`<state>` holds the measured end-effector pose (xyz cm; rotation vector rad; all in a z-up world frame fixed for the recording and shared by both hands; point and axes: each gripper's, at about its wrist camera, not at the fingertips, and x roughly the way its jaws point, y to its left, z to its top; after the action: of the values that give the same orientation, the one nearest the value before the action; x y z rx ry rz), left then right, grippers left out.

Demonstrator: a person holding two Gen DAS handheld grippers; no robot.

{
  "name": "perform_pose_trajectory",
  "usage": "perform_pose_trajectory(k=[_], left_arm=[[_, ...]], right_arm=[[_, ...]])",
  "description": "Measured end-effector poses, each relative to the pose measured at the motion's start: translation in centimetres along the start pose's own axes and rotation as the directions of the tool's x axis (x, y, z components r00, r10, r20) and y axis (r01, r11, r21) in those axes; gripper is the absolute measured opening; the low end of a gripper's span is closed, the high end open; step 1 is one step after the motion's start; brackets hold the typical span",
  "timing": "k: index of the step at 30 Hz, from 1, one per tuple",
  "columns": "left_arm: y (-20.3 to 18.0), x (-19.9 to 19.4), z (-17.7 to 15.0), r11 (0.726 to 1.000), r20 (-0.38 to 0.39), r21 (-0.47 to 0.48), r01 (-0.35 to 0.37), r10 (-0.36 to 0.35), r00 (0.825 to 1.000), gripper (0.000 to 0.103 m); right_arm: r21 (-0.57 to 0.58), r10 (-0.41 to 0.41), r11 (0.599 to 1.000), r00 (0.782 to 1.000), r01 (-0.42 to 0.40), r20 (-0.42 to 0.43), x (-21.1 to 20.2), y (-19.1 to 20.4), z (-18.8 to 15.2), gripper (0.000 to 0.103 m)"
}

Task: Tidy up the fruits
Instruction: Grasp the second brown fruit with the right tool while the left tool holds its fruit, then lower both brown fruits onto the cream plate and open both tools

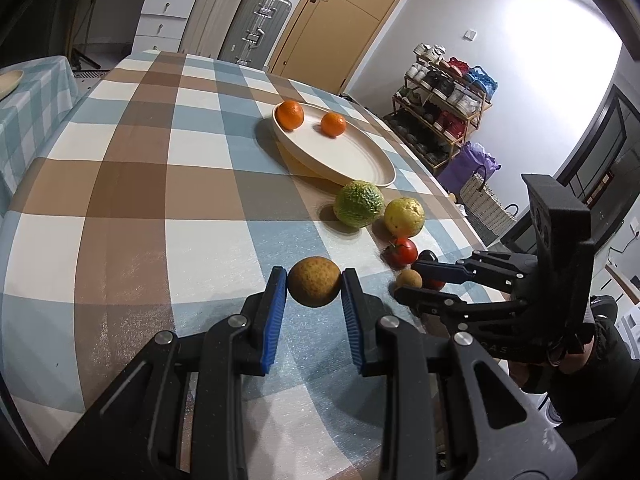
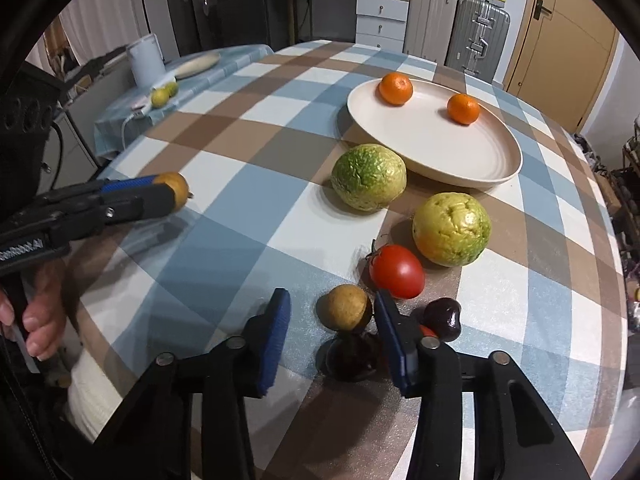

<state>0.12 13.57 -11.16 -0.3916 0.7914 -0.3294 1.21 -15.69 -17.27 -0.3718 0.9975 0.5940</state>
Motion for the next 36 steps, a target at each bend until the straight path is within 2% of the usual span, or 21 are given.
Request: perform_pose_trajectory(k=[3, 11, 18, 27, 36], left_arm=[[0.2, 0.1, 0.0, 1.0, -0.001, -0.005, -0.001, 0.001, 1.0, 0.025], [0.2, 0.3, 0.1, 1.0, -0.005, 0.0, -0.008, 0.008, 1.0, 0.025], [-0.4, 1.0, 1.2, 0.999, -0.01, 0.022, -0.032, 0.032, 0.999, 0.025], [-2.2, 3.2, 6.4, 0.995, 0.016, 0.064, -0.073, 0.072, 0.997, 0.025], [-4.5, 6.6, 12.0, 0.988, 0.016, 0.105, -0.115, 0.114, 0.993, 0.025]], right_arm=[[-0.019, -0.011, 1.0, 1.0, 0.011, -0.003, 0.2, 0.4, 0.1, 0.026], [0.021, 0.032, 0.999, 0.999, -0.033, 0.036, -0.5, -0.1, 0.2, 0.026], [0.058, 0.098, 0.993, 0.984, -0.108, 0.148, -2.8, -1.1, 0.6, 0.026], [0.139, 0.158, 0.969, 0.944, -0.205, 0.29, -5.3, -5.2, 2.0, 0.026], [0.211, 0.162, 0.946, 0.924, -0.245, 0.347, -5.5, -10.0, 4.3, 0.026]])
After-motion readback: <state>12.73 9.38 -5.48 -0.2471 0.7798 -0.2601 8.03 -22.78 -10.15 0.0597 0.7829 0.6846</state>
